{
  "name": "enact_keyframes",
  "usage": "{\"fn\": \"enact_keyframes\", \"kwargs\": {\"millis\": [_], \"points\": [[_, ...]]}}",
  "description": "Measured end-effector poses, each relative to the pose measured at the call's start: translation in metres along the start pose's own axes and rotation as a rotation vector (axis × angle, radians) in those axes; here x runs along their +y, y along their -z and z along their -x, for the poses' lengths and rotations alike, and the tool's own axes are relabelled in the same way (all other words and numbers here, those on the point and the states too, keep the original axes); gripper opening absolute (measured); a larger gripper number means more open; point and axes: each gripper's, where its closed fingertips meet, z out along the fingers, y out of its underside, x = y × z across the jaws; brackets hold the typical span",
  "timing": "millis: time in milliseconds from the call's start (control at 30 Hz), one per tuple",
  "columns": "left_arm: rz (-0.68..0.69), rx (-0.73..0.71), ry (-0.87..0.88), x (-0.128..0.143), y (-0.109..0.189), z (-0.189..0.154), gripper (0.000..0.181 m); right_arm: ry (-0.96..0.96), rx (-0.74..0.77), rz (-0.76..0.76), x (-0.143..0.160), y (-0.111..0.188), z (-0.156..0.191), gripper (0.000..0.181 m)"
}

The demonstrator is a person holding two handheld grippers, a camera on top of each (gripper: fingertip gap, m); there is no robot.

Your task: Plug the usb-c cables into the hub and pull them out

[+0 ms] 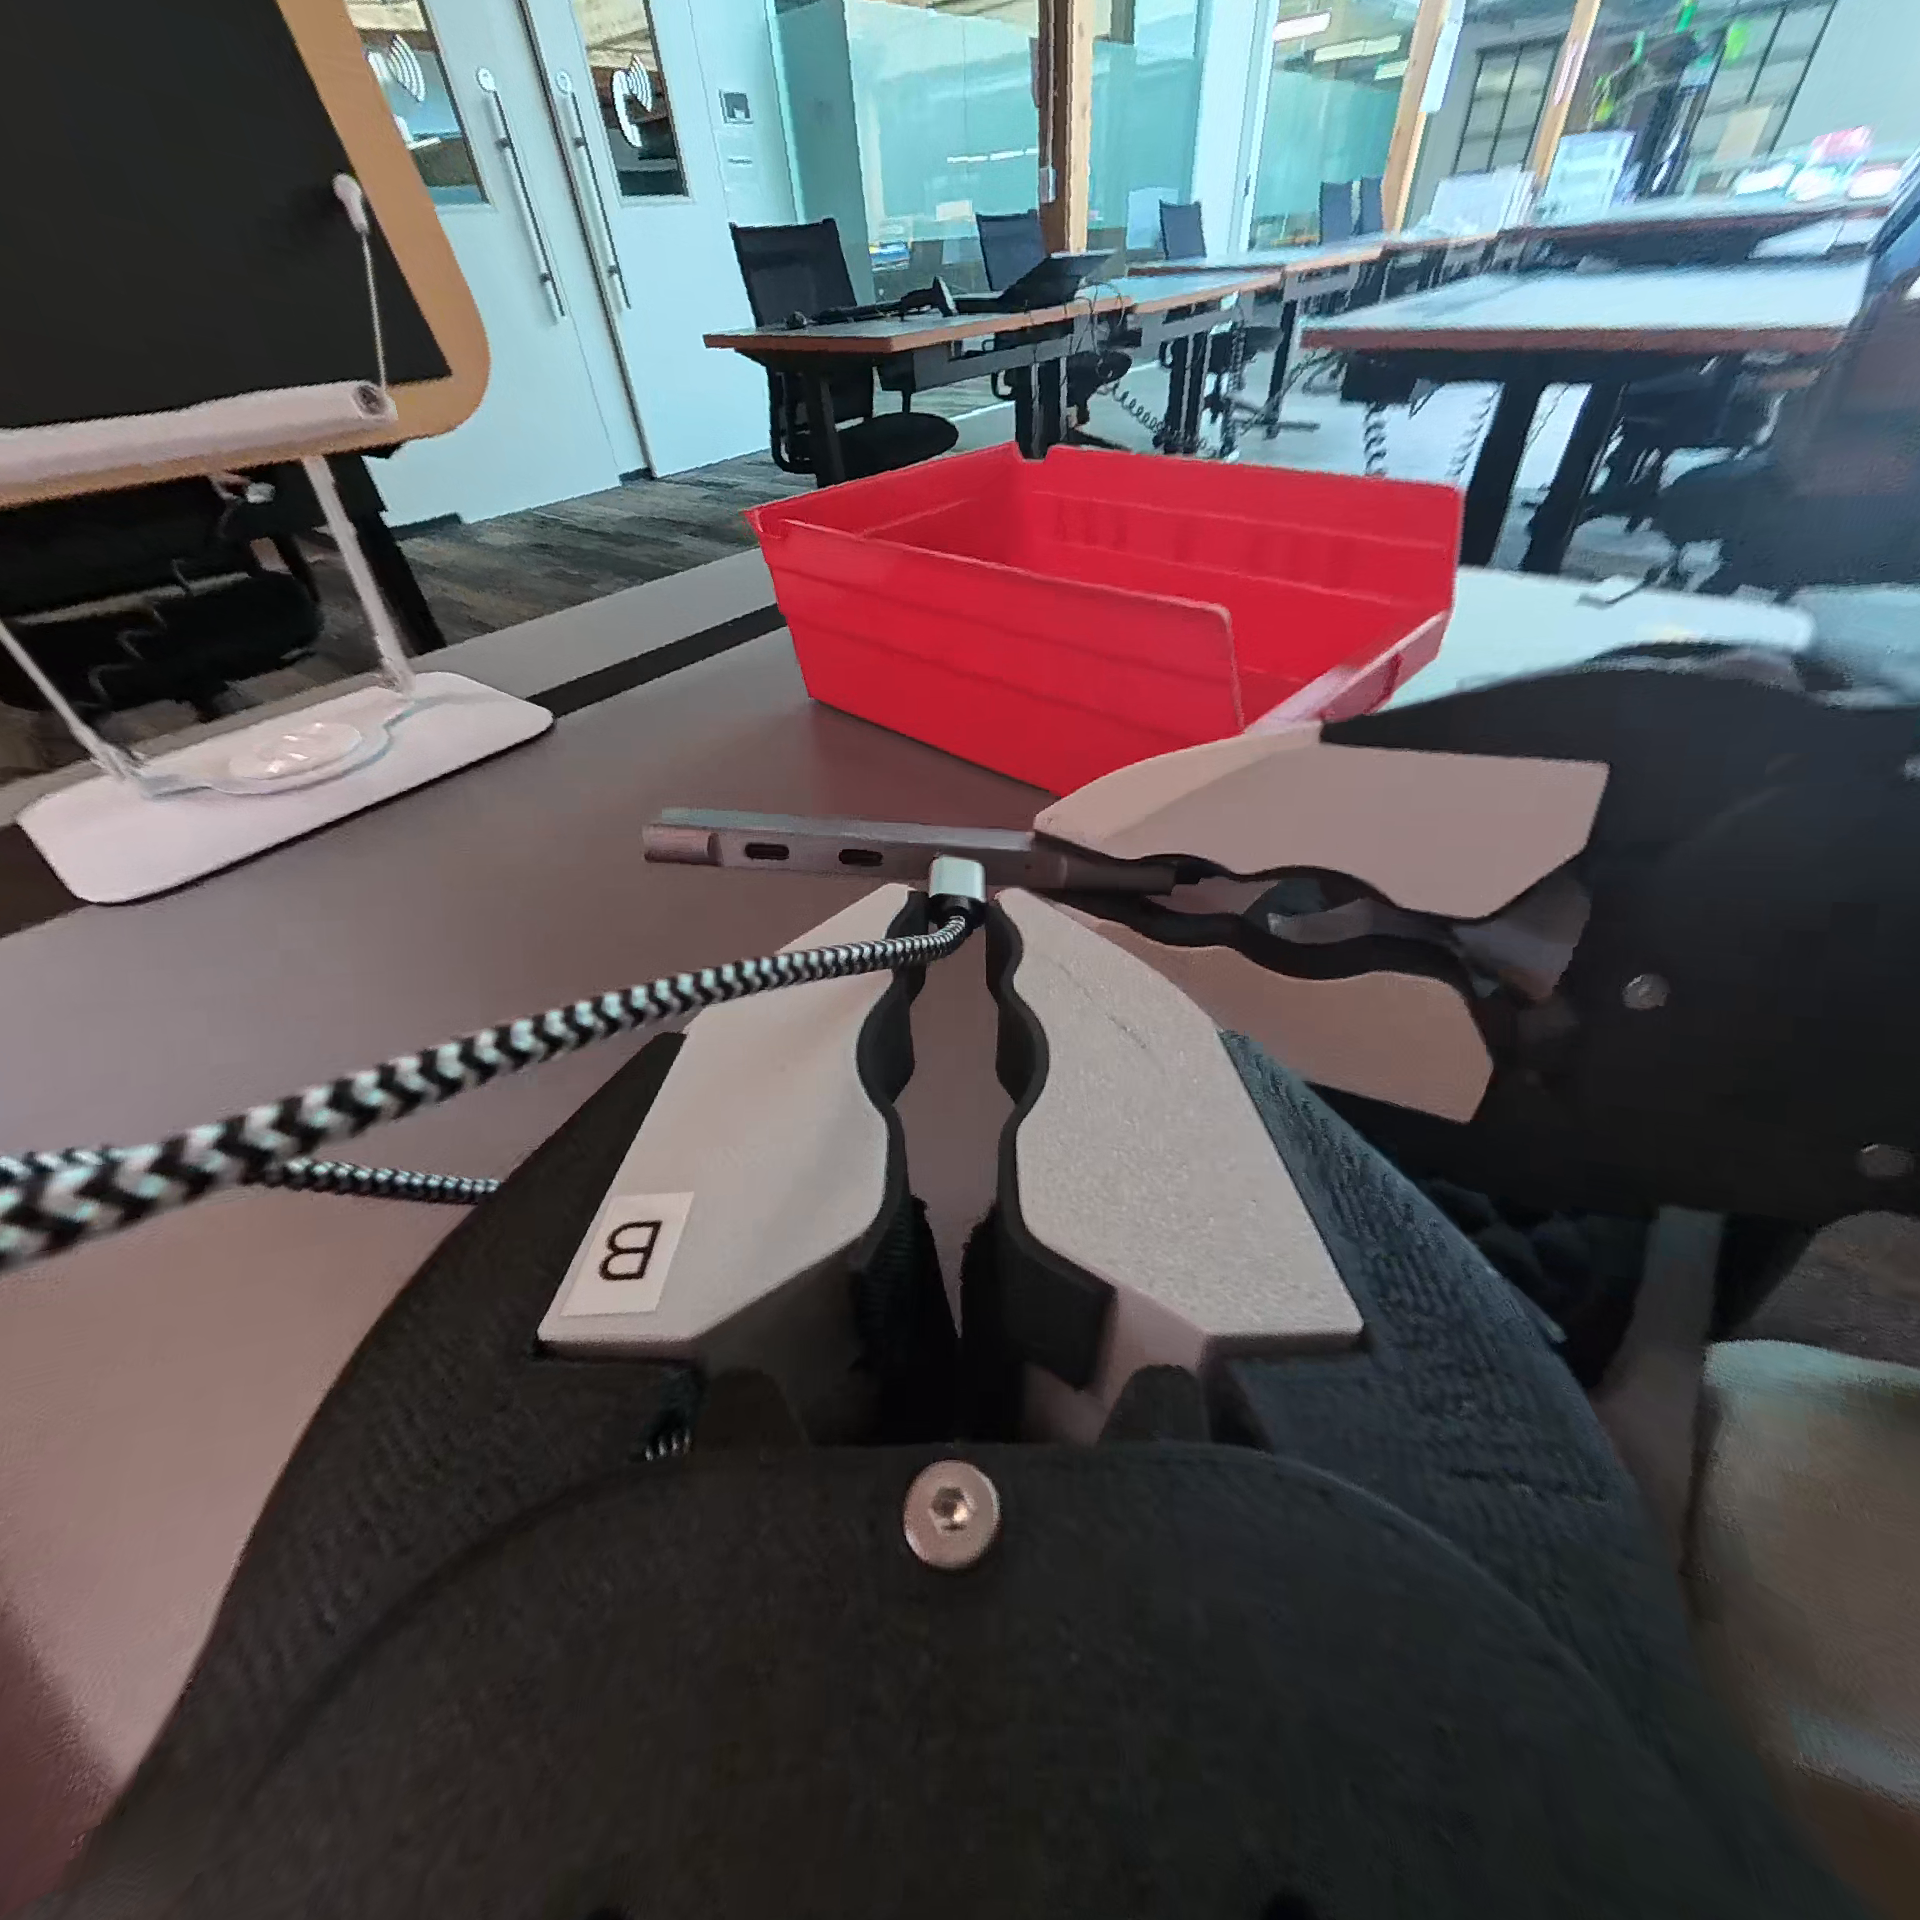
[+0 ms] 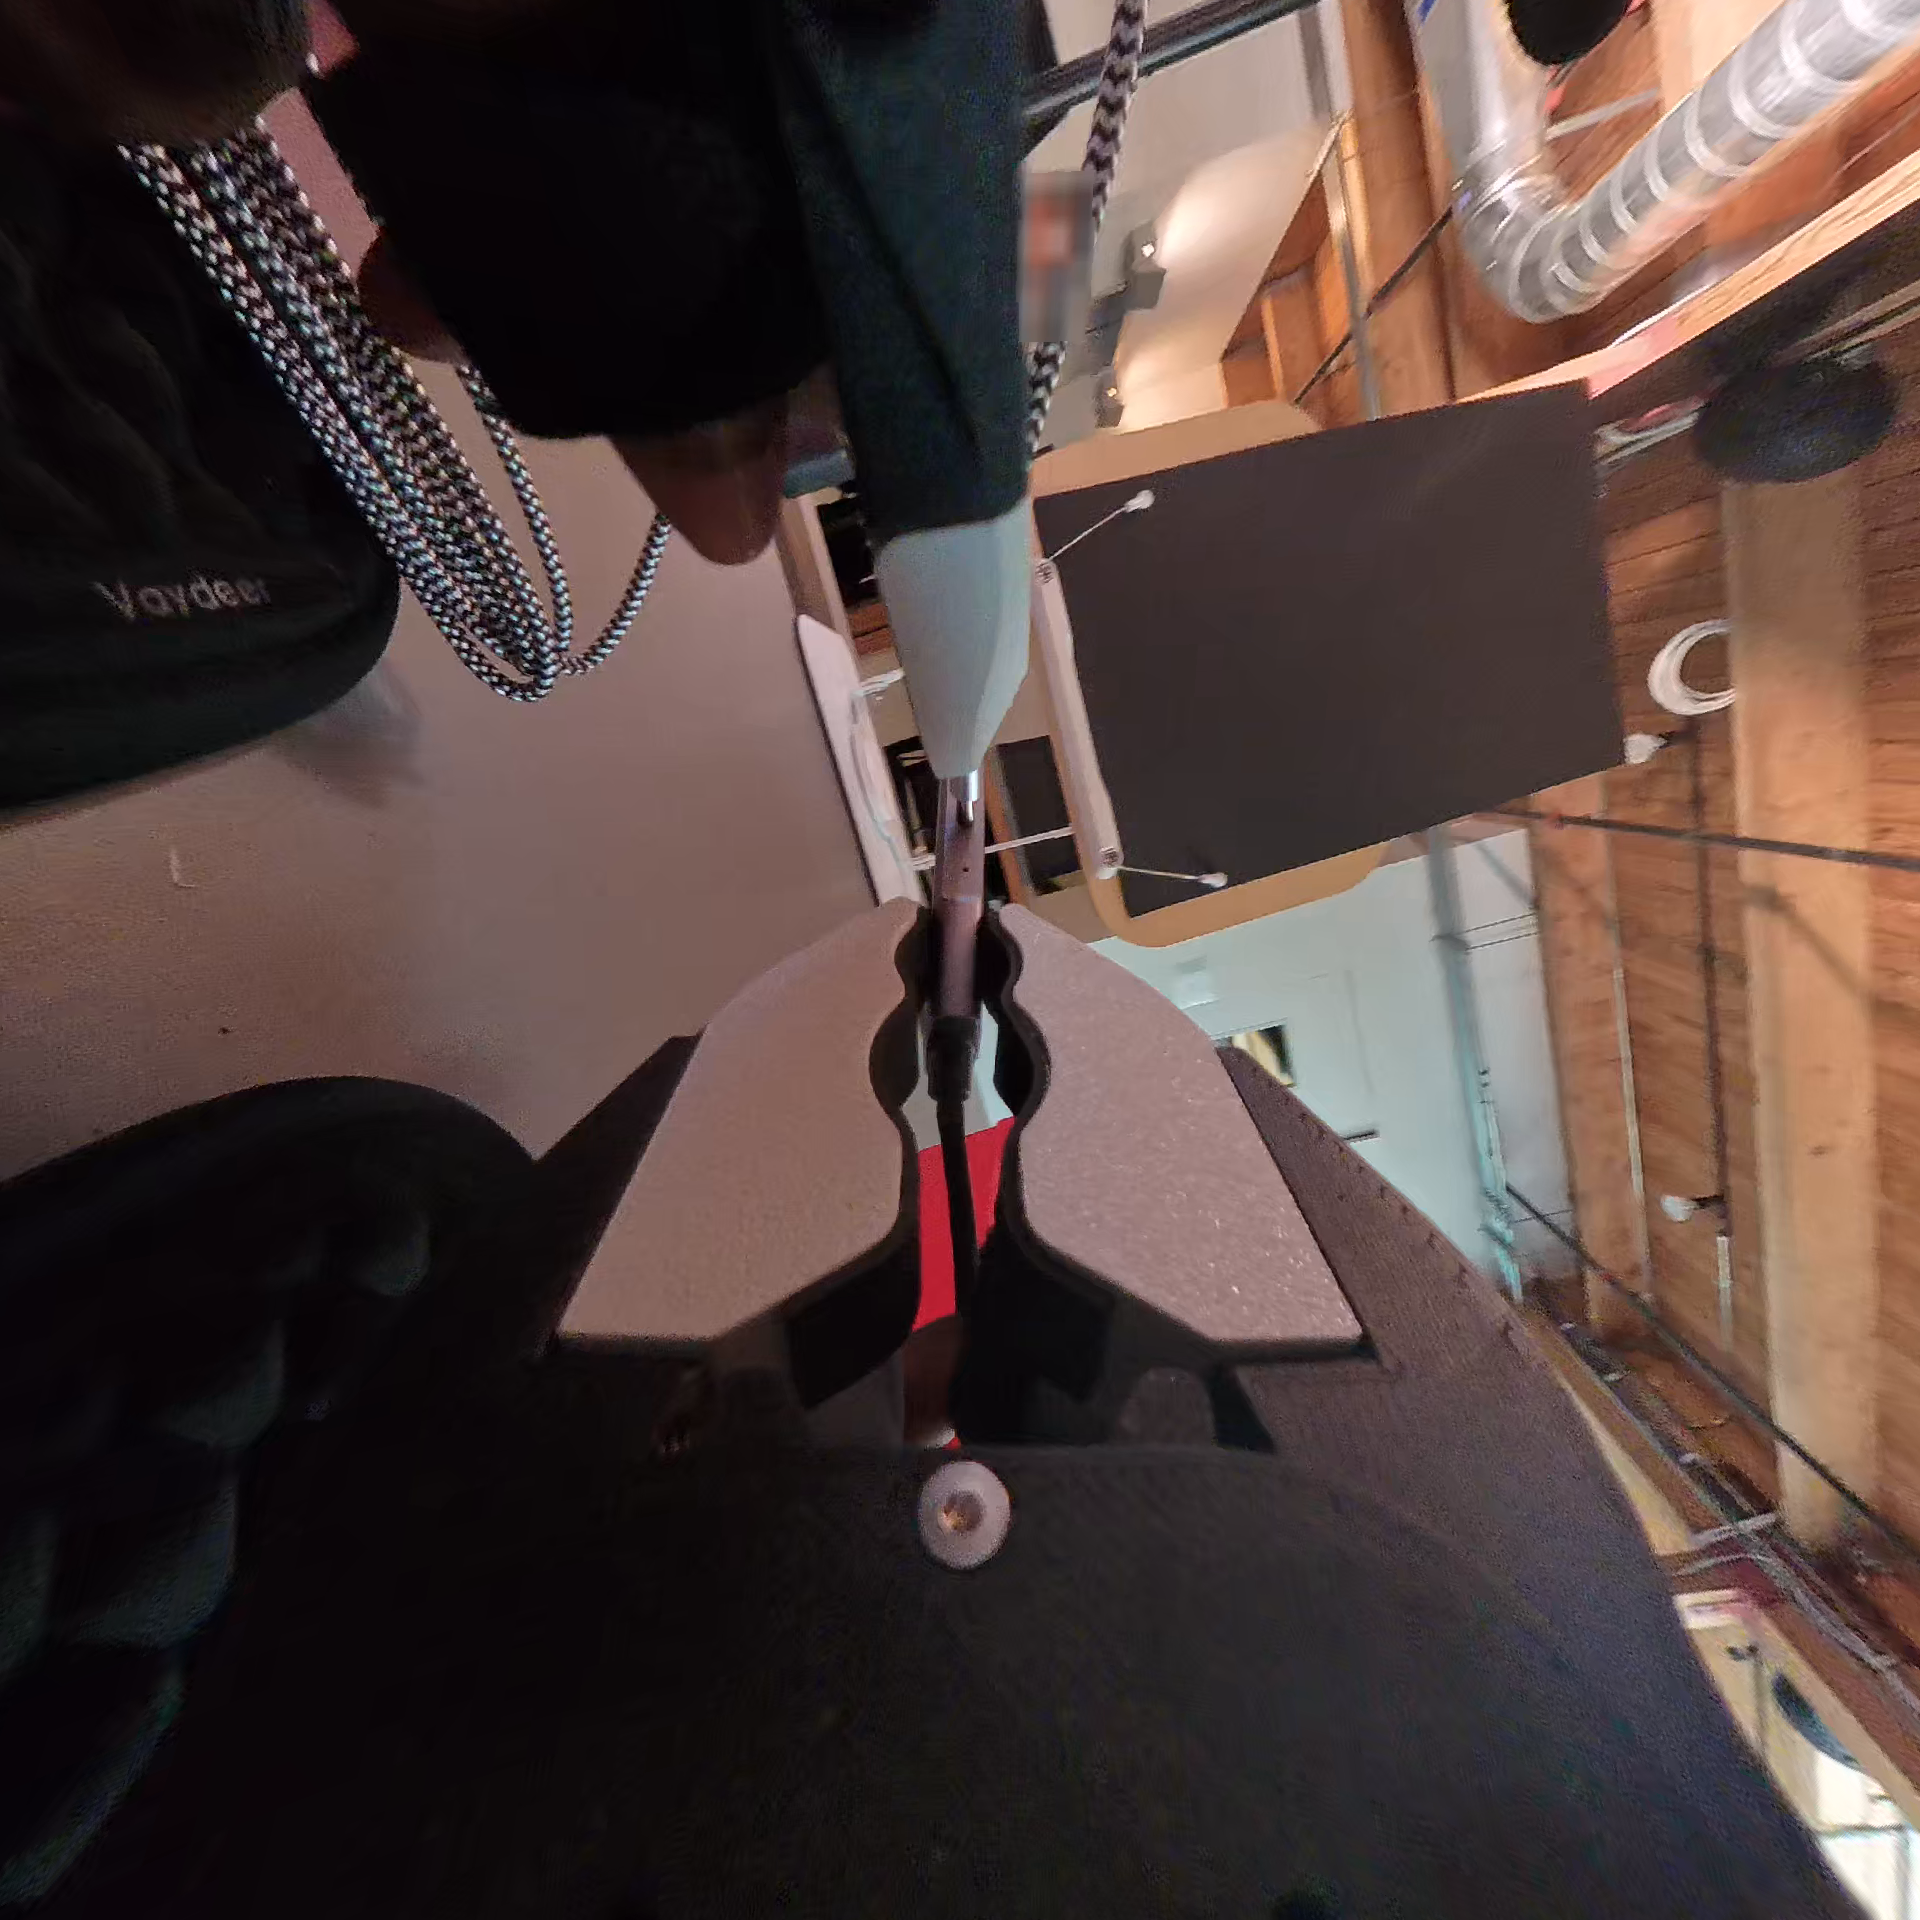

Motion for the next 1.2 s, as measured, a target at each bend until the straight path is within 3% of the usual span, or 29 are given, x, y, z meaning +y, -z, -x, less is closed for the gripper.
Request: {"fn": "enact_keyframes", "kwargs": {"millis": [133,300,567,800,1200], "points": [[-0.028,0.042,0.107,-0.002,0.0,0.0,0.009,0.06,0.074,-0.027,-0.001,0.001,-0.002,0.008],[-0.019,-0.017,0.009,-0.003,0.0,0.001,0.009,0.058,0.09,-0.046,-0.005,0.001,-0.003,0.008],[-0.027,0.037,-0.034,-0.004,0.002,-0.001,0.009,0.094,0.079,-0.187,-0.02,0.011,-0.001,0.006],[-0.168,0.225,0.034,-0.018,0.015,-0.009,0.009,0.072,0.113,-0.347,-0.034,0.025,-0.013,0.007],[-0.564,-0.007,-0.129,-0.07,0.044,-0.004,0.009,0.152,0.368,-0.519,-0.069,0.038,-0.062,0.009]]}}
